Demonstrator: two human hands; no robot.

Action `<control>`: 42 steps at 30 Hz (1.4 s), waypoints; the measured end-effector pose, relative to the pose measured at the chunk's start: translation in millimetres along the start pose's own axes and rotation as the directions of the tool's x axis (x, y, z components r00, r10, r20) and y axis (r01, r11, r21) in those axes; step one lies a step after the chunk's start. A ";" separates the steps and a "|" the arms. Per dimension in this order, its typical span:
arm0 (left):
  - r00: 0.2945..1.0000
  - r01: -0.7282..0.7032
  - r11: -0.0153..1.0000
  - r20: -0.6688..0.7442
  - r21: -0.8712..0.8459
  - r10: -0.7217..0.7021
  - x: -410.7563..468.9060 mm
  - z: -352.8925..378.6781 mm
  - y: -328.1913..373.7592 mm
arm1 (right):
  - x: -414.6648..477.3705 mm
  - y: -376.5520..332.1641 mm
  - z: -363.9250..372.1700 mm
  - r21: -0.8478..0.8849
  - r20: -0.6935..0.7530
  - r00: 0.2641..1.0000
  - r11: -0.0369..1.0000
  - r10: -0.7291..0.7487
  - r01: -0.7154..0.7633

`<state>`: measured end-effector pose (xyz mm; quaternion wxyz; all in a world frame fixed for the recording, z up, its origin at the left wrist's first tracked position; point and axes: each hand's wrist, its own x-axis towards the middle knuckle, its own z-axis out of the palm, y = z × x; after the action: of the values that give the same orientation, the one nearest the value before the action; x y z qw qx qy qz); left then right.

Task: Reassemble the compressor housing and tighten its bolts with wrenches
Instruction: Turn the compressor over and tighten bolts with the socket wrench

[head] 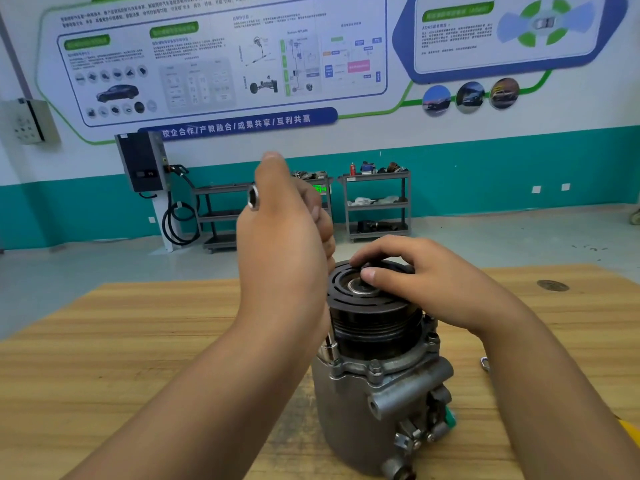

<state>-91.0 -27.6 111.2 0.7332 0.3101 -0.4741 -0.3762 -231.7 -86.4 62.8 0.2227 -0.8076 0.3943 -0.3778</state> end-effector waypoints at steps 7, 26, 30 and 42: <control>0.999 0.026 0.998 0.038 0.058 -0.028 -2.8 3.3 -11.8 | 0.0 -1.5 0.5 0.010 -0.005 1.000 1.000 -0.011 0.011; 0.388 0.652 0.758 0.862 -0.005 -0.327 43.1 -23.2 -20.0 | 2.8 3.1 2.9 0.113 -0.016 1.000 0.993 -0.013 0.015; 0.325 0.633 0.772 0.889 0.048 -0.322 46.2 -22.1 -19.2 | 3.7 3.6 5.1 0.159 -0.027 1.000 0.987 -0.014 0.018; 0.437 0.736 0.673 0.709 0.071 -0.553 86.7 -51.7 -17.5 | 11.1 -5.1 20.4 -0.037 -0.034 0.998 0.998 -0.047 0.046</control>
<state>-24.3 -105.0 118.4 0.3355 0.2129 -0.4993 -0.7699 -208.8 -91.0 58.4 0.1926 -0.8136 0.3860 -0.3897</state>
